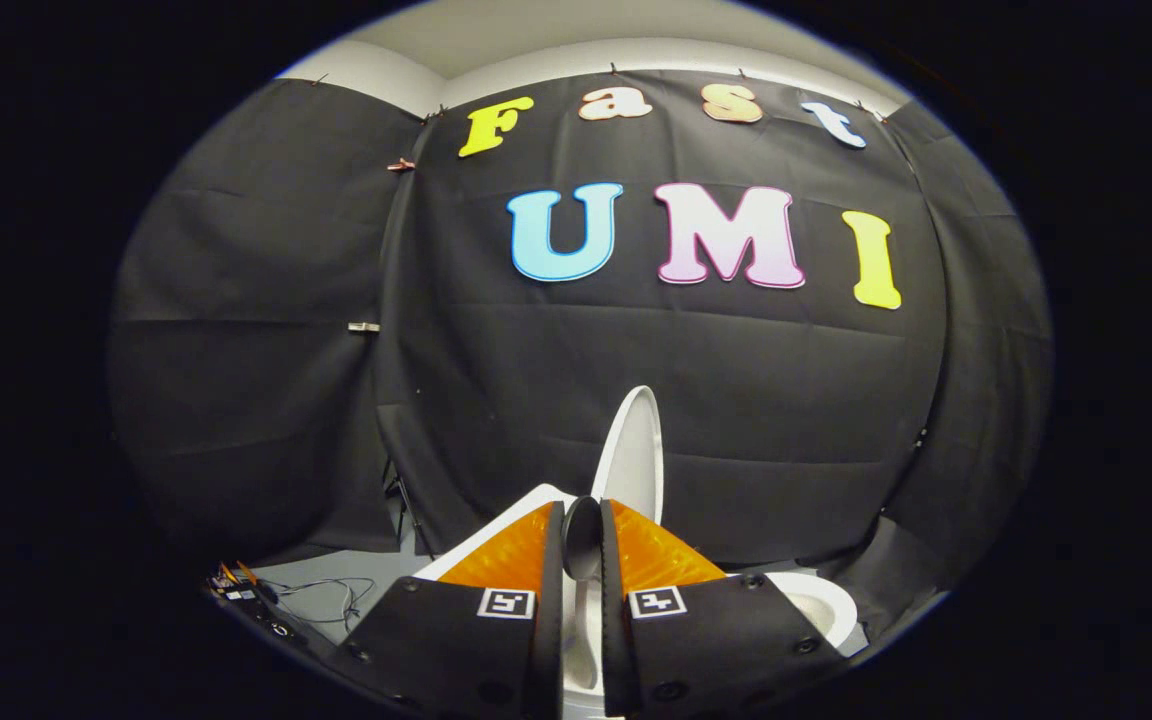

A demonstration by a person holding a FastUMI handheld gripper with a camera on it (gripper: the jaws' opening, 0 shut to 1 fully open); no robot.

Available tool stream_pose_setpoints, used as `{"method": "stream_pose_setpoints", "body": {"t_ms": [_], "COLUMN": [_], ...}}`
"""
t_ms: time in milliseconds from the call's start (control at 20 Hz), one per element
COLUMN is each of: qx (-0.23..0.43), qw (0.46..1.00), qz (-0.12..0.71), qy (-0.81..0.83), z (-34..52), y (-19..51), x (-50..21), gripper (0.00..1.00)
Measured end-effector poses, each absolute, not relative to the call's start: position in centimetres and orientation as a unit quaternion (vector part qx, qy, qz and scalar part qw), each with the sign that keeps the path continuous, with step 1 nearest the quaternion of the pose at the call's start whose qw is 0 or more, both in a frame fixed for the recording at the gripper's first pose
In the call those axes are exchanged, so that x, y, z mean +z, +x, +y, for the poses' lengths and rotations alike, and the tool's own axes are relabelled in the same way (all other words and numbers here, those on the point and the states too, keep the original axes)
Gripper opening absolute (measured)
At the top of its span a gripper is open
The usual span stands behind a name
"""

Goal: Open the toilet lid.

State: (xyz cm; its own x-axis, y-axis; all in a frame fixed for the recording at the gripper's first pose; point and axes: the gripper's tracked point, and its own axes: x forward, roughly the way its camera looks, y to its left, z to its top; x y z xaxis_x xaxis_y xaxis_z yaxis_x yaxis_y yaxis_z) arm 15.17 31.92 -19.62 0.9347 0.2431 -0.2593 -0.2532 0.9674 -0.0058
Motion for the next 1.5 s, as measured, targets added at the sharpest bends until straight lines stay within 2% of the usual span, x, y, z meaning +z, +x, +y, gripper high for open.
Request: {"method": "stream_pose_setpoints", "body": {"t_ms": [350, 750, 950, 1200, 1500], "qx": [0.161, 0.154, 0.156, 0.157, 0.12], "qw": [0.976, 0.978, 0.981, 0.983, 0.992], "qz": [0.139, 0.138, 0.116, 0.091, 0.041], "qy": [-0.038, -0.029, 0.004, 0.016, 0.016], "z": [36.2, 34.8, 33.5, 30.6, 21.5], "y": [15.4, 15.3, 15.2, 13.9, 11.4], "x": [-20.8, -20.2, -17.5, -13.4, -6.4], "gripper": [0.2, 0.2, 0.49, 1.0, 1.0]}}
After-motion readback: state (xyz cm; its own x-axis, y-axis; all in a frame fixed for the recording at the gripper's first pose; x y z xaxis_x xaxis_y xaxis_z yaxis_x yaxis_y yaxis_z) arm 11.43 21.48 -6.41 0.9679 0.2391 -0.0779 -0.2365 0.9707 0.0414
